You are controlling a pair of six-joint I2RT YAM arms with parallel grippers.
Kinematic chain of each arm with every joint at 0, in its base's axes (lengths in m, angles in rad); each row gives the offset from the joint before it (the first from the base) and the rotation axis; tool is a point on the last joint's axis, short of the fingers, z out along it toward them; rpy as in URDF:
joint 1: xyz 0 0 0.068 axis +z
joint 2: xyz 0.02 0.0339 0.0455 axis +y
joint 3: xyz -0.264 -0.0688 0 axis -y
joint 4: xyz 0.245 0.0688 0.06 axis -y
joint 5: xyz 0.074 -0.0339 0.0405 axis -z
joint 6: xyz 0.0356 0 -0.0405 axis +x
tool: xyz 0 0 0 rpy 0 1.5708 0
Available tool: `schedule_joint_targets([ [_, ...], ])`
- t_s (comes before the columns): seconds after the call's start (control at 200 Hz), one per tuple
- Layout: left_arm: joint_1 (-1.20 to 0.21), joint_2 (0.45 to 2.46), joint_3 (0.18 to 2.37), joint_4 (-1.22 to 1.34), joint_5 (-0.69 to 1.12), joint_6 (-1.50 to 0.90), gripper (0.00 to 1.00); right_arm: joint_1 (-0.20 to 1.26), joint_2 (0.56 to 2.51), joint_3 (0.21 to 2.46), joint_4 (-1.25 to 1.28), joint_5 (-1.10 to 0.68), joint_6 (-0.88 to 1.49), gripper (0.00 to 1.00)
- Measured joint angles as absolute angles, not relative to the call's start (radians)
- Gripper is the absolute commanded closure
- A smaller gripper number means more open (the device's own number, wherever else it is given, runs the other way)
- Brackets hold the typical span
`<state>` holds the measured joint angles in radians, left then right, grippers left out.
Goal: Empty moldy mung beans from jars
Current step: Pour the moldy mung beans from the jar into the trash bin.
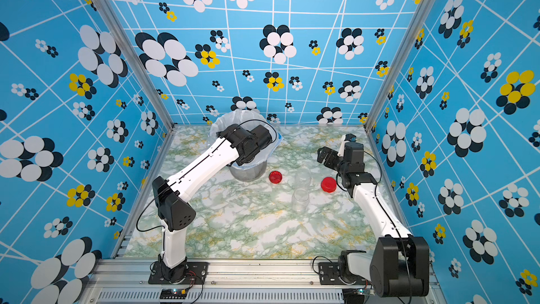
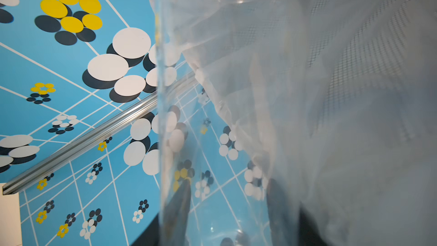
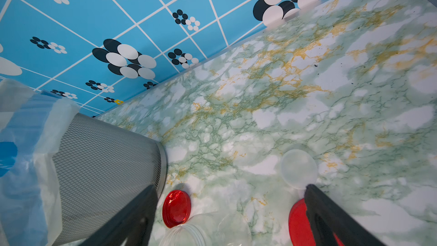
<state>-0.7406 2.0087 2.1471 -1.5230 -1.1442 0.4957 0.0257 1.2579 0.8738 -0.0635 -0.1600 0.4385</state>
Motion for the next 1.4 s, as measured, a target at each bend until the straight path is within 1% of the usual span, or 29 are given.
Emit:
schedule_joint_targets([
  [0.125, -0.712, 2.054, 2.301, -1.529, -1.088, 0.428, 0.42, 0.026, 1.258, 0.874, -0.064, -0.160, 0.439, 0.01],
  [0.19, -0.703, 2.049, 2.351, -1.494, -1.061, 0.426, 0.42, 0.026, 1.258, 0.874, -0.064, -0.160, 0.439, 0.01],
  [0.345, -0.705, 2.031, 2.373, -1.440, -1.020, 0.430, 0.43, 0.026, 1.258, 0.874, -0.064, -0.160, 0.439, 0.01],
  [0.435, -0.704, 2.040, 2.373, -1.440, -1.002, 0.426, 0.46, 0.026, 1.258, 0.874, -0.064, -0.160, 0.439, 0.01],
  [0.48, -0.702, 2.045, 2.373, -1.443, -0.993, 0.424, 0.45, 0.026, 1.258, 0.874, -0.064, -0.160, 0.439, 0.01],
  [0.555, -0.699, 2.053, 2.373, -1.445, -0.976, 0.414, 0.37, 0.026, 1.258, 0.874, -0.064, -0.160, 0.439, 0.01],
  [0.6, -0.698, 2.054, 2.373, -1.444, -0.968, 0.409, 0.37, 0.026, 1.258, 0.874, -0.064, -0.160, 0.439, 0.01],
  [0.65, -0.696, 2.055, 2.372, -1.445, -0.963, 0.406, 0.43, 0.026, 1.258, 0.874, -0.064, -0.160, 0.439, 0.01],
  [0.68, -0.694, 2.055, 2.372, -1.445, -0.960, 0.405, 0.52, 0.026, 1.258, 0.874, -0.064, -0.160, 0.439, 0.01],
  [0.705, -0.694, 2.055, 2.372, -1.446, -0.957, 0.410, 0.55, 0.026, 1.258, 0.874, -0.064, -0.160, 0.439, 0.01],
  [0.725, -0.692, 2.055, 2.372, -1.444, -0.955, 0.405, 0.63, 0.026, 1.258, 0.874, -0.063, -0.162, 0.439, 0.01],
  [0.785, -0.689, 2.055, 2.373, -1.453, -0.936, 0.405, 0.66, 0.026, 1.258, 0.874, -0.062, -0.176, 0.439, 0.01],
  [0.814, -0.687, 2.055, 2.375, -1.458, -0.921, 0.402, 0.65, 0.026, 1.258, 0.874, -0.061, -0.187, 0.439, 0.01],
  [0.854, -0.684, 2.056, 2.385, -1.468, -0.900, 0.395, 0.58, 0.027, 1.258, 0.874, -0.057, -0.202, 0.439, 0.01],
  [0.869, -0.683, 2.056, 2.392, -1.472, -0.892, 0.391, 0.52, 0.028, 1.258, 0.874, -0.055, -0.206, 0.439, 0.01],
  [0.899, -0.682, 2.056, 2.404, -1.480, -0.874, 0.383, 0.44, 0.030, 1.258, 0.874, -0.049, -0.218, 0.439, 0.01],
  [0.924, -0.681, 2.056, 2.413, -1.488, -0.863, 0.381, 0.42, 0.031, 1.258, 0.874, -0.045, -0.225, 0.439, 0.01],
  [1.009, -0.678, 2.051, 2.428, -1.496, -0.821, 0.357, 0.42, 0.038, 1.258, 0.874, -0.036, -0.248, 0.439, 0.01],
  [1.059, -0.676, 2.050, 2.428, -1.499, -0.798, 0.351, 0.44, 0.041, 1.258, 0.874, -0.034, -0.254, 0.439, 0.01],
  [1.129, -0.673, 2.050, 2.426, -1.505, -0.779, 0.345, 0.63, 0.042, 1.257, 0.874, -0.033, -0.261, 0.439, 0.01],
  [1.169, -0.672, 2.050, 2.426, -1.513, -0.773, 0.341, 0.67, 0.043, 1.256, 0.874, -0.033, -0.262, 0.439, 0.01],
  [1.204, -0.669, 2.050, 2.426, -1.523, -0.769, 0.340, 0.66, 0.043, 1.255, 0.874, -0.033, -0.262, 0.439, 0.01],
  [1.224, -0.669, 2.050, 2.426, -1.527, -0.770, 0.340, 0.63, 0.043, 1.254, 0.874, -0.033, -0.262, 0.439, 0.01],
  [1.244, -0.668, 2.050, 2.426, -1.530, -0.770, 0.339, 0.58, 0.043, 1.253, 0.874, -0.033, -0.262, 0.439, 0.01],
  [1.254, -0.668, 2.050, 2.424, -1.531, -0.771, 0.340, 0.52, 0.043, 1.253, 0.874, -0.033, -0.261, 0.439, 0.01],
  [1.274, -0.668, 2.050, 2.422, -1.533, -0.774, 0.339, 0.43, 0.043, 1.252, 0.874, -0.033, -0.261, 0.439, 0.01],
  [1.289, -0.668, 2.050, 2.420, -1.534, -0.779, 0.340, 0.40, 0.043, 1.252, 0.874, -0.033, -0.261, 0.439, 0.01],
  [1.314, -0.668, 2.050, 2.412, -1.534, -0.790, 0.340, 0.39, 0.043, 1.251, 0.874, -0.033, -0.261, 0.439, 0.01],
  [1.404, -0.670, 2.045, 2.354, -1.527, -0.876, 0.357, 0.44, 0.043, 1.250, 0.874, -0.033, -0.260, 0.439, 0.01],
])
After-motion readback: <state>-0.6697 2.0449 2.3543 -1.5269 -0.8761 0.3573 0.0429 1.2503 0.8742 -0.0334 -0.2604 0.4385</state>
